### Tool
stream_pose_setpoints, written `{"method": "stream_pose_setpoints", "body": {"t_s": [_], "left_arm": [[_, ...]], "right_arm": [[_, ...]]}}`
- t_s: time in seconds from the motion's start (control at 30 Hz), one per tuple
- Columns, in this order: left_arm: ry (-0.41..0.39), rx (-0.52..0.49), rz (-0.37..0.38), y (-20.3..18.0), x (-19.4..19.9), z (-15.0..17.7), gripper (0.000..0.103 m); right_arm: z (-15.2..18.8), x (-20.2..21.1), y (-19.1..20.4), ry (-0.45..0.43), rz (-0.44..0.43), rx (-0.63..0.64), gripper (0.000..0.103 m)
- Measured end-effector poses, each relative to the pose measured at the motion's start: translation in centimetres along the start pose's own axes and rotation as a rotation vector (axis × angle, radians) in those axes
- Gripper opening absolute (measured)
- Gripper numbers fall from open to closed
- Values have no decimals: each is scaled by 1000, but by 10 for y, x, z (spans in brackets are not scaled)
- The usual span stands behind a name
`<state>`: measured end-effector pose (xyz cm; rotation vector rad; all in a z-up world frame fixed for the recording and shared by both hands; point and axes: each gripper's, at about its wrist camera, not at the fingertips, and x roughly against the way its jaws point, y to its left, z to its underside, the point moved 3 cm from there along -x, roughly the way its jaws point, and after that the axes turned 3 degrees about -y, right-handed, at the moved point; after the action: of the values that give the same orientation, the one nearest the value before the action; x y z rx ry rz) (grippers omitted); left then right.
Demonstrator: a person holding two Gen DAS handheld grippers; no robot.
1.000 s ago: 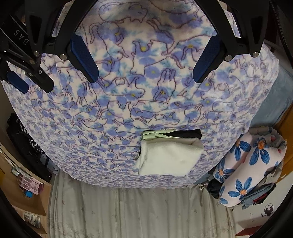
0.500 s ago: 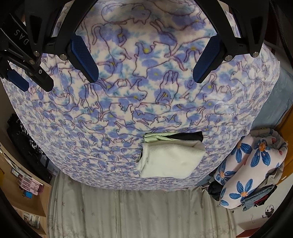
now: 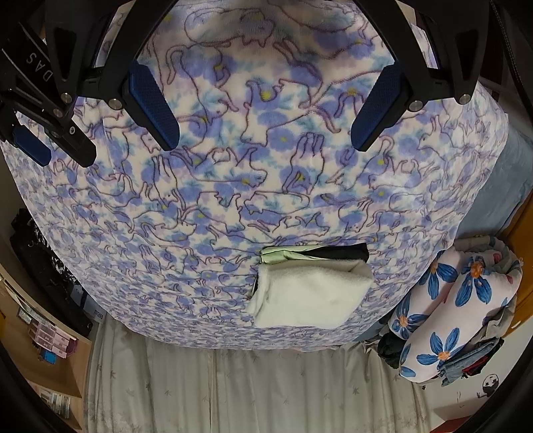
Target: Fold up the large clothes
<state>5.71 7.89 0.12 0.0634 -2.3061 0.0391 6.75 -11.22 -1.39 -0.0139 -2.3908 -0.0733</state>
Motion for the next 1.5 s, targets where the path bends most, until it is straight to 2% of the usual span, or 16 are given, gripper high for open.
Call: {"method": "stream_pose_setpoints", "body": {"t_s": [1.5], "left_arm": [[37,2,-1,1,-10,10,102]], "right_arm": [[9,-6,-4,12,6,4,78]]}}
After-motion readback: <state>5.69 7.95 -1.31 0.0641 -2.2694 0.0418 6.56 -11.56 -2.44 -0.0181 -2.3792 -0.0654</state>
